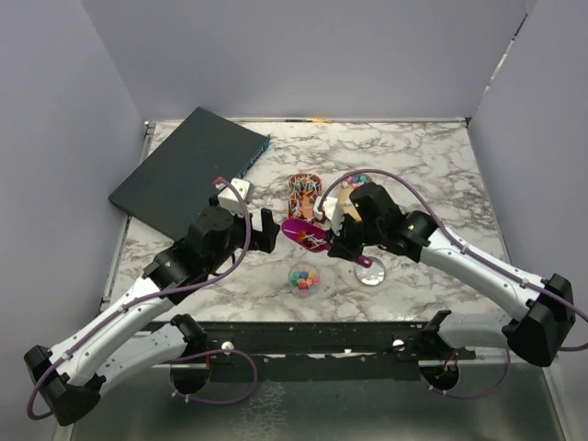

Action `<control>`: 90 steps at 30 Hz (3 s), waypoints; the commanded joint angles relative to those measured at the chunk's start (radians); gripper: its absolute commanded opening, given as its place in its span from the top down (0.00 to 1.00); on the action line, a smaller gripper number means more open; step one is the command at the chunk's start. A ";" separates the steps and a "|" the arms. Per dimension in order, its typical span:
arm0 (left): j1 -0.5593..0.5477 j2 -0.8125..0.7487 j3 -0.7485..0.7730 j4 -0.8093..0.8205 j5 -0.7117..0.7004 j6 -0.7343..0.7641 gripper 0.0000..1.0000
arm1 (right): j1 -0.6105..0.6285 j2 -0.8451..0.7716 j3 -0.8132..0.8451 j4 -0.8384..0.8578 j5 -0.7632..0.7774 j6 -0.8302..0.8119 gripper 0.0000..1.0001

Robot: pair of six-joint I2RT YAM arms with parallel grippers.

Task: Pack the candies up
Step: Place the fake candies in the packing bottle.

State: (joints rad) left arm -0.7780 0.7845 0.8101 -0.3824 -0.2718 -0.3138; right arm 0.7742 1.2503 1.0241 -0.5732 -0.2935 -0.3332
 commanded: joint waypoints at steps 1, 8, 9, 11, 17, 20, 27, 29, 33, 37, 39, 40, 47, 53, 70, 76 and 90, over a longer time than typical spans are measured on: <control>0.006 0.029 0.044 0.020 0.105 0.004 0.01 | 0.029 -0.037 0.017 -0.076 -0.073 -0.148 0.99; 0.006 0.068 0.044 0.017 0.189 0.005 0.01 | 0.049 -0.085 0.025 -0.080 -0.067 -0.179 0.99; 0.006 0.069 0.041 0.016 0.192 0.002 0.01 | 0.050 -0.092 0.026 -0.078 -0.067 -0.179 0.99; 0.006 0.070 0.036 0.013 0.199 -0.004 0.01 | 0.050 -0.105 0.027 -0.078 -0.062 -0.175 0.99; 0.006 0.077 0.027 0.003 0.214 -0.007 0.01 | 0.050 -0.152 0.025 -0.069 -0.078 -0.178 1.00; 0.006 0.080 0.024 0.000 0.204 -0.007 0.01 | 0.050 -0.194 0.008 -0.047 -0.091 -0.184 1.00; 0.005 0.078 0.013 -0.001 0.196 -0.010 0.01 | 0.051 -0.333 -0.065 0.056 -0.162 -0.192 0.99; 0.006 0.078 0.006 -0.001 0.196 -0.010 0.01 | 0.051 -0.369 -0.089 0.105 -0.177 -0.173 0.99; 0.006 0.075 -0.001 0.000 0.196 -0.010 0.01 | 0.050 -0.435 -0.140 0.206 -0.207 -0.142 0.99; 0.006 0.070 -0.002 -0.003 0.196 -0.010 0.01 | 0.051 -0.486 -0.178 0.280 -0.235 -0.106 1.00; 0.006 0.066 -0.003 -0.005 0.192 -0.012 0.01 | 0.050 -0.503 -0.193 0.294 -0.252 -0.098 1.00; 0.006 0.064 -0.005 -0.005 0.192 -0.012 0.01 | 0.051 -0.509 -0.198 0.293 -0.255 -0.095 0.99; 0.005 0.059 0.007 -0.008 0.184 -0.011 0.01 | 0.050 -0.500 -0.185 0.182 -0.213 -0.114 1.00; 0.006 0.028 0.028 -0.009 0.114 -0.016 0.01 | 0.050 -0.431 -0.129 -0.028 -0.163 -0.164 0.99; 0.006 -0.046 0.011 0.010 -0.011 0.035 0.01 | 0.065 -0.250 -0.068 -0.318 -0.120 -0.342 0.99; 0.006 -0.035 -0.001 0.014 -0.014 0.041 0.01 | 0.080 -0.181 -0.039 -0.315 -0.045 -0.304 1.00; 0.008 -0.035 -0.011 0.023 -0.009 0.060 0.01 | 0.091 -0.072 0.025 -0.381 0.071 -0.274 0.99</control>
State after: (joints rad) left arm -0.7742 0.7536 0.8143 -0.3817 -0.2600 -0.2752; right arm 0.8532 1.1584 1.0149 -0.8974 -0.2848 -0.6170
